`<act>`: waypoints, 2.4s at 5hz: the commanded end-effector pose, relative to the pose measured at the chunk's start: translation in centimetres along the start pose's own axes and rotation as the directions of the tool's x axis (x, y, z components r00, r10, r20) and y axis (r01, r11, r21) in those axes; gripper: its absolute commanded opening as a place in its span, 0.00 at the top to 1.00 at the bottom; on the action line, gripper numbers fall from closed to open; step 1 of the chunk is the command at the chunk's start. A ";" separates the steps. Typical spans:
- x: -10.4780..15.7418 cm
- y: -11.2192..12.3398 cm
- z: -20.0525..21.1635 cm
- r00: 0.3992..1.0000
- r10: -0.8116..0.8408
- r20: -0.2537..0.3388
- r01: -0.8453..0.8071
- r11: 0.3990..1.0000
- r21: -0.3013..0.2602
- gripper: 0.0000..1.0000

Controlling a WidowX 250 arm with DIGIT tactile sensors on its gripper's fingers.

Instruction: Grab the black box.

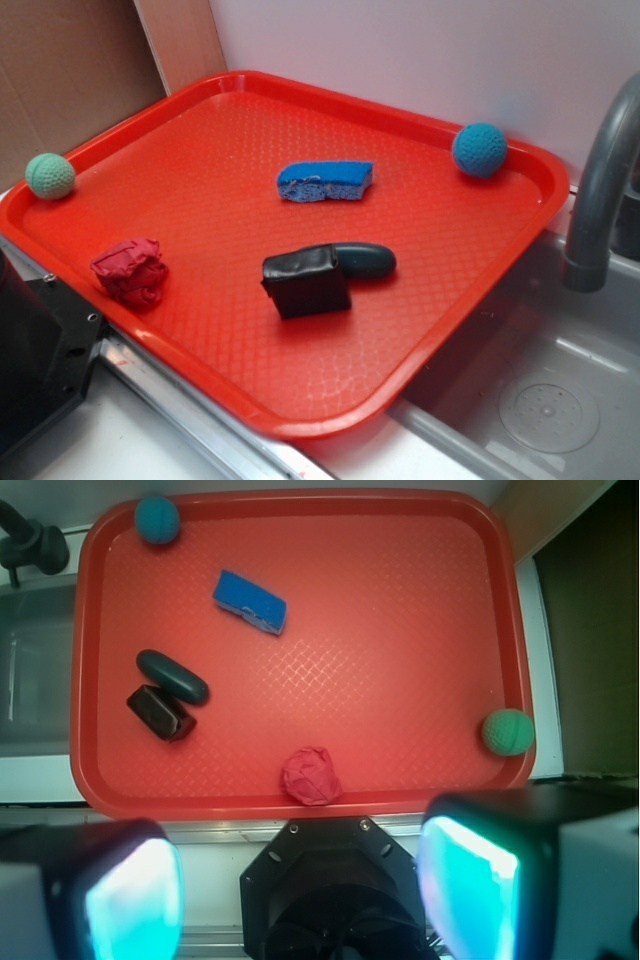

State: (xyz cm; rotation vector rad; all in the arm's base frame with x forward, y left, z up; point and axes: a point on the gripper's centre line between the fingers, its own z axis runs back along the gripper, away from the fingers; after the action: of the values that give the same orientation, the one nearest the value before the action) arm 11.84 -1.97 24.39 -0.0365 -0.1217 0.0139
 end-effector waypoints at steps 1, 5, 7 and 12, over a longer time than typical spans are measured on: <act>0.0 0.0 0.0 1.000 0.000 0.000 0.000 1.000 0.000 0.00; 2.8 -10.6 -16.1 0.848 -0.530 0.018 0.527 0.840 -0.125 0.00; 2.3 -11.6 -21.0 0.773 -0.634 0.041 0.631 0.759 -0.161 0.00; 4.1 -3.8 -9.6 0.971 -0.234 0.044 0.236 0.971 -0.046 1.00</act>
State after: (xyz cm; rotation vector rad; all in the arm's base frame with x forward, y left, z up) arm 17.20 -5.02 14.66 -0.0722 -0.1226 -0.2075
